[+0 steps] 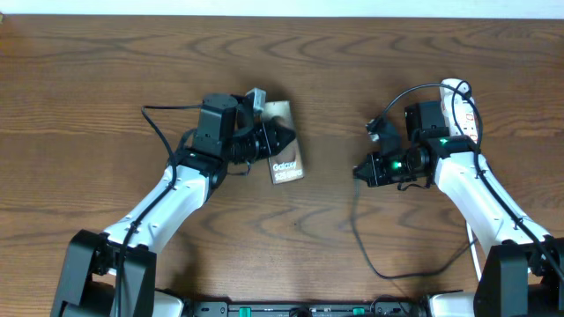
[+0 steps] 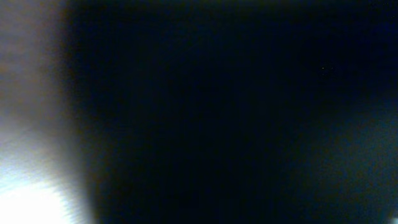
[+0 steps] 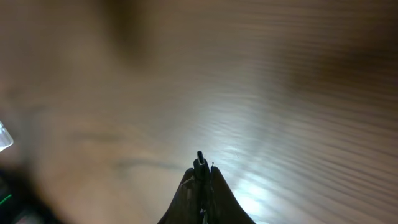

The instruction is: Plug charger to phone and switch on socket

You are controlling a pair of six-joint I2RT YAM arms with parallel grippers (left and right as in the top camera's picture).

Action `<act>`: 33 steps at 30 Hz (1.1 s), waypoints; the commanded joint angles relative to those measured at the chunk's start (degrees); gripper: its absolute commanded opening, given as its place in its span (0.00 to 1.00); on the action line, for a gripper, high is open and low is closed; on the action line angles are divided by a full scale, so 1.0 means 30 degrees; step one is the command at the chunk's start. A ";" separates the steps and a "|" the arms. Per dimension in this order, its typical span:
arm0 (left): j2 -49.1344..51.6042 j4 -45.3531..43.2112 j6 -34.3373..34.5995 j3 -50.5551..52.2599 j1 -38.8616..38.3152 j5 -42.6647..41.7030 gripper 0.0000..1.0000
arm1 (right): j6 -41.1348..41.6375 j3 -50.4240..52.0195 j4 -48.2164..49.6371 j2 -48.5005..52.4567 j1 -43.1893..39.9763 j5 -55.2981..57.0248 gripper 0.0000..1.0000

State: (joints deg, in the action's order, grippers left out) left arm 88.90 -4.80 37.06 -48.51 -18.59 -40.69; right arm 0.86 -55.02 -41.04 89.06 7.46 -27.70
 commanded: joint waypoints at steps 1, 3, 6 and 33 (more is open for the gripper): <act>-0.0168 0.1406 -0.2288 -0.0284 0.0007 0.2011 0.07 | 0.2171 -0.0109 -0.0204 -0.0219 -0.0066 0.5858 0.01; -0.0168 0.2091 -0.2594 -0.0277 0.0007 0.2441 0.07 | 0.2441 -0.0109 -0.0364 -0.0219 0.0066 0.7016 0.01; -0.0168 0.2616 -0.3009 -0.0255 -0.0022 0.2441 0.07 | 0.2892 -0.0036 -0.0393 -0.0211 0.0561 0.8663 0.01; -0.0168 0.2914 -0.3075 -0.0226 -0.0044 0.2448 0.07 | 0.4299 0.0015 -0.0197 0.2324 0.2149 0.8641 0.51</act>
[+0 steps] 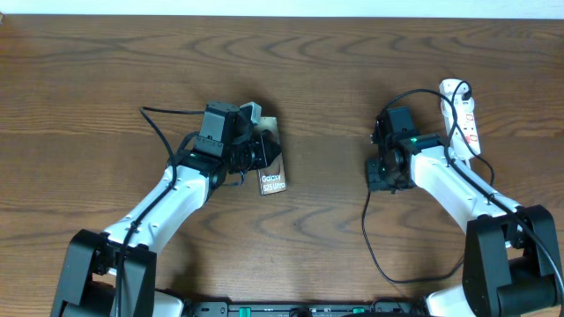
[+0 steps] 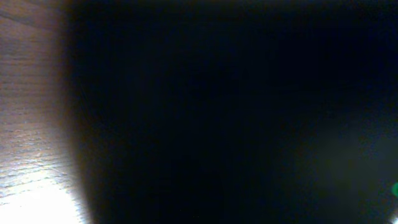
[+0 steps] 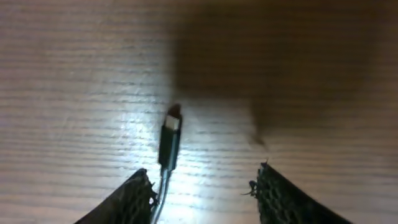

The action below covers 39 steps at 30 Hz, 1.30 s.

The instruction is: Plug charger to phone and switch on socket

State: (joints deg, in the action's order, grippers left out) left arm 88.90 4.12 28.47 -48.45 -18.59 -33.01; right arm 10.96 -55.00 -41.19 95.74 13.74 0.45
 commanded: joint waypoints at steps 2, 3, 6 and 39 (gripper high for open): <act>-0.0168 -0.0015 -0.0219 -0.0248 -0.0044 -0.0109 0.08 | 0.1202 0.0022 -0.0226 0.0095 0.0131 -0.1239 0.51; -0.0168 -0.0015 -0.0284 -0.0240 -0.0044 -0.0117 0.07 | 0.1202 0.0022 -0.0226 0.0095 0.0197 -0.1362 0.51; -0.0168 -0.0015 -0.0284 -0.0248 -0.0044 -0.0109 0.08 | 0.1712 0.0036 -0.0284 0.0095 0.0597 -0.1246 0.46; -0.0168 -0.0022 -0.0270 -0.0240 -0.0044 -0.0117 0.08 | 0.3978 0.0568 -0.0211 0.1217 0.1435 -0.0765 0.08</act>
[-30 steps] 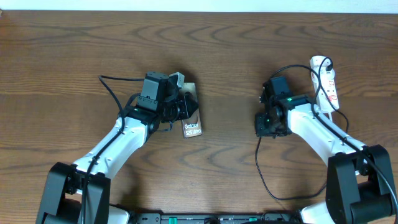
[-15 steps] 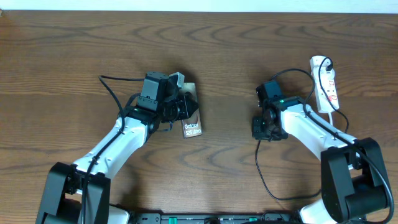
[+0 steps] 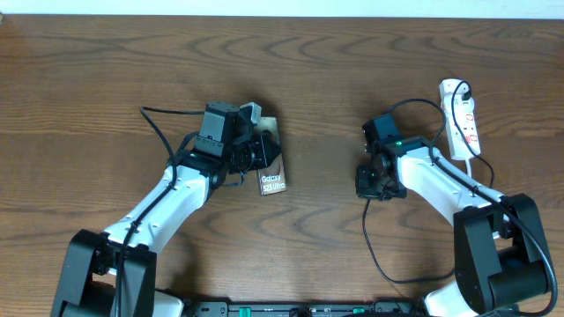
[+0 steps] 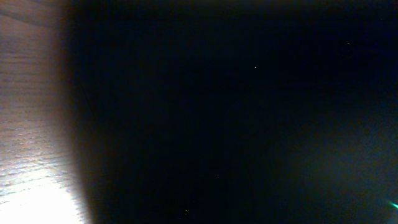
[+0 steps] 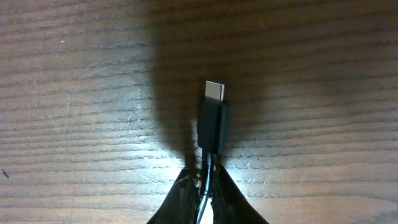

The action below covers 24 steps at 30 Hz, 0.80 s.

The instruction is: Plug charger to phone and switch on socket

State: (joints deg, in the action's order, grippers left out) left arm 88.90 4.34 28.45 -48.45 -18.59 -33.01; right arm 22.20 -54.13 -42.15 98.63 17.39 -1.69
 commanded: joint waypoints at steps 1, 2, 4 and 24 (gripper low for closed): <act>-0.0168 -0.0095 -0.0270 -0.0248 -0.0044 -0.0117 0.07 | 0.0233 0.0342 0.0204 0.0255 0.0211 -0.0051 0.10; -0.0168 -0.0102 -0.0262 -0.0248 -0.0044 -0.0117 0.07 | 0.0233 0.0466 0.0350 0.0255 0.0211 -0.0051 0.14; -0.0168 -0.0102 -0.0262 -0.0248 -0.0044 -0.0117 0.07 | 0.0262 0.0787 0.0699 0.0255 0.0219 -0.0138 0.19; -0.0350 -0.9041 0.4313 -0.0248 0.0015 -0.5690 0.07 | -0.9967 0.0095 0.0525 -0.3220 -0.4051 -1.6997 0.01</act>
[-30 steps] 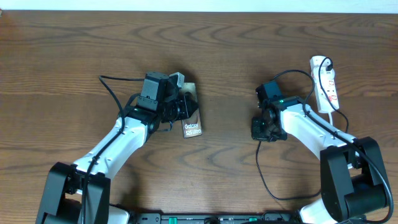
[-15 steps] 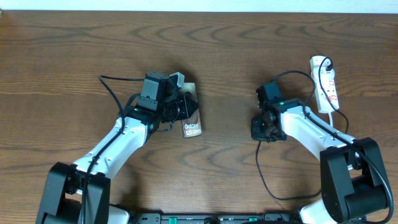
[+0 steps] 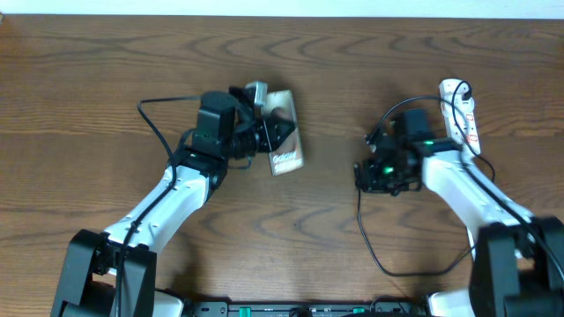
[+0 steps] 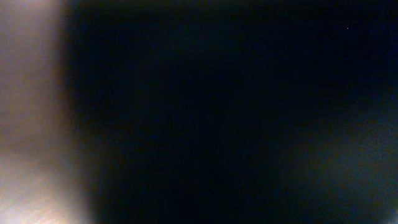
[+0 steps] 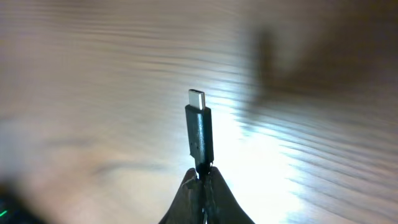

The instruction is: Plug charger to phone and switch on socket

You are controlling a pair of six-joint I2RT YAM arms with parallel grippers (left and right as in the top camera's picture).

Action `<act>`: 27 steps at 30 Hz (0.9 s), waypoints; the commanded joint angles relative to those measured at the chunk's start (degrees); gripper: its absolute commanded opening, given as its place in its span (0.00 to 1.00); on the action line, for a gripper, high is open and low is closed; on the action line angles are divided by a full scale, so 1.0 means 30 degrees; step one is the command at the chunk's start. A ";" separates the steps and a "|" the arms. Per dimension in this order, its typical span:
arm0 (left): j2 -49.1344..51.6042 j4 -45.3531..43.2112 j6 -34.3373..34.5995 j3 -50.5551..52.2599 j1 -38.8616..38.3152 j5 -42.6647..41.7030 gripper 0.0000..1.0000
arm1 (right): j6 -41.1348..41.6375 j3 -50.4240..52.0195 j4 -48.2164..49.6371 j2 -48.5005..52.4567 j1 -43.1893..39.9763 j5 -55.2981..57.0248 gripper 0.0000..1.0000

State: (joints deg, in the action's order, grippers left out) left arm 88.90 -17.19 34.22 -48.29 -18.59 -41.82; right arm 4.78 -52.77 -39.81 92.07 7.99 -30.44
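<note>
My left gripper (image 3: 274, 135) is shut on the phone (image 3: 286, 151), a slab with a tan back label, held tilted left of centre. The phone's dark face (image 4: 217, 112) fills the left wrist view and hides the fingers there. My right gripper (image 3: 363, 173) is shut on the black charger cable (image 3: 364, 238) just behind its USB-C plug (image 5: 199, 127). The plug sticks out past the fingertips (image 5: 194, 180), off the wood and pointing toward the phone. A wide gap of table separates plug and phone.
A white power strip (image 3: 460, 110) lies at the far right, with the cable running from it to the right arm and looping along the front of the wooden table (image 3: 88, 88). The left arm's own black cable (image 3: 154, 114) curves behind it.
My right gripper, which pointed down with the plug against the wood, now holds the plug up off the table, turned toward the left. The left gripper has raised and turned the phone further right.
At first the left gripper held the phone tilted, and the right gripper was shut with little showing past its tips. Then the right gripper stood open over the plug lying on the table. It then shut on the cable behind the plug, and now holds it lifted.
</note>
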 commanded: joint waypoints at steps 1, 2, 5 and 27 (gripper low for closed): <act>-0.0350 -0.2863 0.3293 -0.0299 0.0022 -0.2856 0.07 | -0.5231 -0.0357 -0.0495 -0.1173 -0.1231 -0.8961 0.01; -0.0350 -0.3570 0.4014 -0.0299 0.0015 -0.2849 0.07 | -0.6331 -0.0357 -0.0780 -0.1224 -0.1428 -1.0244 0.01; -0.0350 -0.6164 0.5931 -0.0299 0.0015 -0.3162 0.07 | -0.9464 -0.0313 -0.1938 -0.1224 -0.1588 -1.3879 0.01; -0.0350 -1.1752 1.1803 -0.0299 0.0007 -0.3184 0.07 | -1.0899 -0.0321 -0.0270 -0.1224 -0.0226 -1.9679 0.01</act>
State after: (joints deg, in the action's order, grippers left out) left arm 88.86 -51.40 64.05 -48.31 -18.63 -52.38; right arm -26.65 -53.23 -41.71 88.79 5.48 -86.67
